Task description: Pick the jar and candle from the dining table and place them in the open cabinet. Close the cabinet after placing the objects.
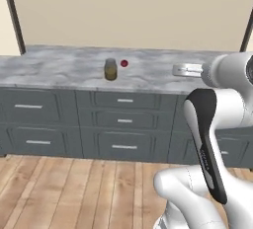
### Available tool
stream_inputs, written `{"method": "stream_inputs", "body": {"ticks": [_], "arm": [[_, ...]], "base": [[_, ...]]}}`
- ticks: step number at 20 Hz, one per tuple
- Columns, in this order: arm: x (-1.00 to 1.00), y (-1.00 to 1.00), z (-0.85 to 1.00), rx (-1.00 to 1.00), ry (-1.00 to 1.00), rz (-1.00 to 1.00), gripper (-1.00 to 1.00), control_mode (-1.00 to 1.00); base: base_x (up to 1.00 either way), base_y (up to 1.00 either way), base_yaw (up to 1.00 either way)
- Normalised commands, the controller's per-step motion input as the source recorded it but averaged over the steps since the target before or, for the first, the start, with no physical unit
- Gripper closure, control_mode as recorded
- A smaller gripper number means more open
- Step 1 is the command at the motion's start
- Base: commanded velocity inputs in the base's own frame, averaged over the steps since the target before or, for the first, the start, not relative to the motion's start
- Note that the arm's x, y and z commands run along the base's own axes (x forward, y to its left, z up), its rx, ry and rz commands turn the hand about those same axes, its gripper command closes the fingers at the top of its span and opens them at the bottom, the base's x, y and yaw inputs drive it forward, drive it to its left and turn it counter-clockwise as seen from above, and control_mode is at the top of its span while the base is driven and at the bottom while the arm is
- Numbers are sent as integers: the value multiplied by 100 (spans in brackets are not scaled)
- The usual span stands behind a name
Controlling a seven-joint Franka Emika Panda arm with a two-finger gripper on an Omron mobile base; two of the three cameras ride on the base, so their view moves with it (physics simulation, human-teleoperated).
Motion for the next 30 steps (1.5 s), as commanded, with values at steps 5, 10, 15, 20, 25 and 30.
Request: {"method": "stream_inputs", "body": {"ticks": [5,10,15,20,25,30], "arm": [[0,0,0,0,0,0,-100,100],[0,0,0,0,0,0,-100,100],[0,0,0,0,0,0,-100,100],[0,0,0,0,0,0,-100,100],[0,0,0,0,0,0,-100,100],[0,0,0,0,0,0,-100,100]], "base": [[34,62,-32],[34,61,-25],[45,63,-19],[65,42,-15],[72,23,-12],[64,4,-8]]}}
